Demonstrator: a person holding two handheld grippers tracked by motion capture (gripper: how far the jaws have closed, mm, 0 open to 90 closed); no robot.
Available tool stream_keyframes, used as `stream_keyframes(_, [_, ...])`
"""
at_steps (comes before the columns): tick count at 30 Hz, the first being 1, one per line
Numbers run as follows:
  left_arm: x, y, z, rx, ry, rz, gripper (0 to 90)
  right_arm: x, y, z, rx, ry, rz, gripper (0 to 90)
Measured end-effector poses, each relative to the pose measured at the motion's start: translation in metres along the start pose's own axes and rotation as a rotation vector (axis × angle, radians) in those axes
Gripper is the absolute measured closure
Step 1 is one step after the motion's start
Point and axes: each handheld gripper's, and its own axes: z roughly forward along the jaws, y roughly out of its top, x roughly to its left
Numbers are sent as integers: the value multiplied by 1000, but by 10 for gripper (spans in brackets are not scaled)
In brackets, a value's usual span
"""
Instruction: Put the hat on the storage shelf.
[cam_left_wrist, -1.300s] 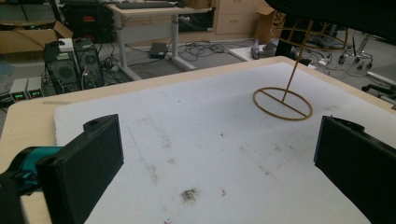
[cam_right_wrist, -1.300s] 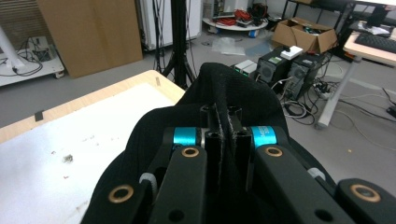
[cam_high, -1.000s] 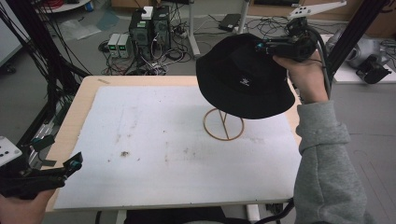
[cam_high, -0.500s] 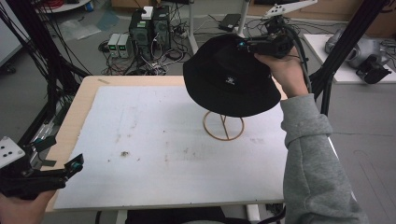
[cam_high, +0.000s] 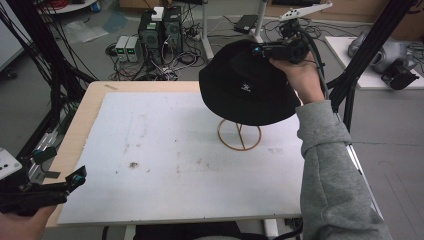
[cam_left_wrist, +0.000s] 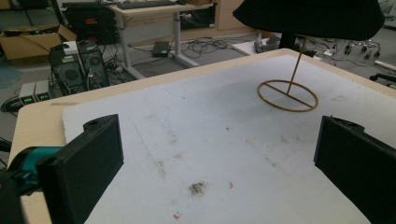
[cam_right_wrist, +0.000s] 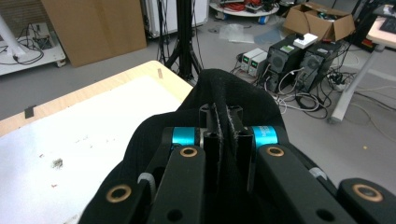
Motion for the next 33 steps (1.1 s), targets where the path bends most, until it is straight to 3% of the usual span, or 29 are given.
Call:
stream_keyframes(11, [2,-1,0,3,2,-8,17,-6,-18,12,28,5,28,877])
stream_keyframes(24, [1,-1,4,14,-2,-5,17,-9,-35,13,31,5,45,877])
stream_keyframes(33, [2,-2,3,14,-1,-9,17,-12,-42,11,48,-6,85,877])
